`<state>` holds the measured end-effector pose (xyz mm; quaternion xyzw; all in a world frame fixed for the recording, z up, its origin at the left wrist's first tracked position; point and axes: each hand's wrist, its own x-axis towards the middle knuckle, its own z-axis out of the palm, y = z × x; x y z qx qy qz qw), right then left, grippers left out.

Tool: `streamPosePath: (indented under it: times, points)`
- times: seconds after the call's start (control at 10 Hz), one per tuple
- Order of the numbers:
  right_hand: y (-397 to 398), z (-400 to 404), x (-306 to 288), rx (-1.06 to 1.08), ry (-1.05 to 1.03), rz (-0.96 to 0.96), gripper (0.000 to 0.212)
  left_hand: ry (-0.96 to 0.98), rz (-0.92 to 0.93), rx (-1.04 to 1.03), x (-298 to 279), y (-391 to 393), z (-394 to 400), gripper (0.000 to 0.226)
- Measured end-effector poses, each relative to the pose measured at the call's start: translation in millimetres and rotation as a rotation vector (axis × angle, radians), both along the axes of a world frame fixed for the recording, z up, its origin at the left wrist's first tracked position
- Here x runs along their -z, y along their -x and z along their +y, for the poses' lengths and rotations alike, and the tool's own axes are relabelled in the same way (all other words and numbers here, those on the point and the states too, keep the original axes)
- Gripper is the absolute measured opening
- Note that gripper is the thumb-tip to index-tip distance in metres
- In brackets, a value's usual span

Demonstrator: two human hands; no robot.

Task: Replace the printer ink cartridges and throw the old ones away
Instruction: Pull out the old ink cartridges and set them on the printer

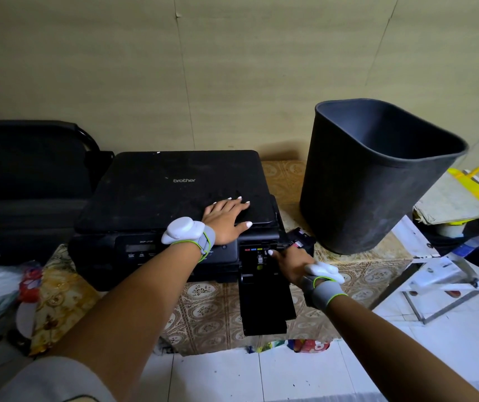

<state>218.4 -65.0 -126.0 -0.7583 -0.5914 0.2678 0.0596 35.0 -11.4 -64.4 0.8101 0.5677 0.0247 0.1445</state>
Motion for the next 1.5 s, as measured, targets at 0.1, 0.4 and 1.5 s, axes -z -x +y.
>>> streamPosePath:
  times: [0.1, 0.4, 1.5]
  points:
    - [0, 1, 2, 0.010, -0.001, -0.011, 0.053, 0.000, 0.002, 0.000, 0, 0, 0, 0.058]
    - [6, 6, 2, -0.011, 0.007, -0.055, 0.049, -0.008, 0.005, -0.002, 0, -1, -1, 0.058]
    - [30, -18, -11, -0.048, -0.202, -0.150, 0.033, -0.026, 0.006, 0.000, 1, 0, -2, 0.058]
